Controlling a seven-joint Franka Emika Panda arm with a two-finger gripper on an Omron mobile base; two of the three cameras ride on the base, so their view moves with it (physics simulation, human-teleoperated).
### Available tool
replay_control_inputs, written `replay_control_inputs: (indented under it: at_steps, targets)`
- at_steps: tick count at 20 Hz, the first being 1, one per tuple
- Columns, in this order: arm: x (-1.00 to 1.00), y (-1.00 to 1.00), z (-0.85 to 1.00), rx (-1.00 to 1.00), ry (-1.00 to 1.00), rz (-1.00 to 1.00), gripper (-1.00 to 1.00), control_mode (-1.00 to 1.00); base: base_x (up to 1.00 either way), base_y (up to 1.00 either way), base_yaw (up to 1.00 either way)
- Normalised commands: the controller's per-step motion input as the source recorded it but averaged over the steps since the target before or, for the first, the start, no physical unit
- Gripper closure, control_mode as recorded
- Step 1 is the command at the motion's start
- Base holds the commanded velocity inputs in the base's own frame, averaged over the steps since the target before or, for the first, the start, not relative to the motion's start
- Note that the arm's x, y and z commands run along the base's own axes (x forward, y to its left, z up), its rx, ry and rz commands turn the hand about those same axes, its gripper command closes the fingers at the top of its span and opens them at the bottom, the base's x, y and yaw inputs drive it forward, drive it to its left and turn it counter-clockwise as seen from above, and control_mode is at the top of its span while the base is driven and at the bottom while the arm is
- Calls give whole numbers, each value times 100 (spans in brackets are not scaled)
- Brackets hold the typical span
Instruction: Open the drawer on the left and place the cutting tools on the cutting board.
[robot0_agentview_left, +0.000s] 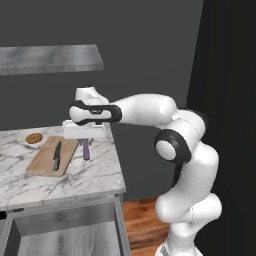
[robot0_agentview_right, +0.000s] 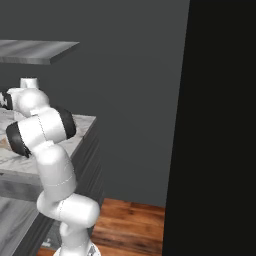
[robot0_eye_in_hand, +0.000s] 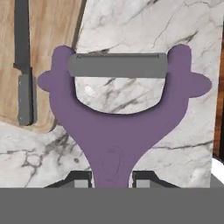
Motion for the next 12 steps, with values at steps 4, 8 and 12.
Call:
replay_control_inputs:
  at_steps: [4,8,12]
  targets:
    - [45,78,-1,0,0,6,100,-100,0,0,0]
    - [34,71,-13,0,0,4,100,-100,0,0,0]
    - [38,41,-30,0,0,0,100,-100,0,0,0]
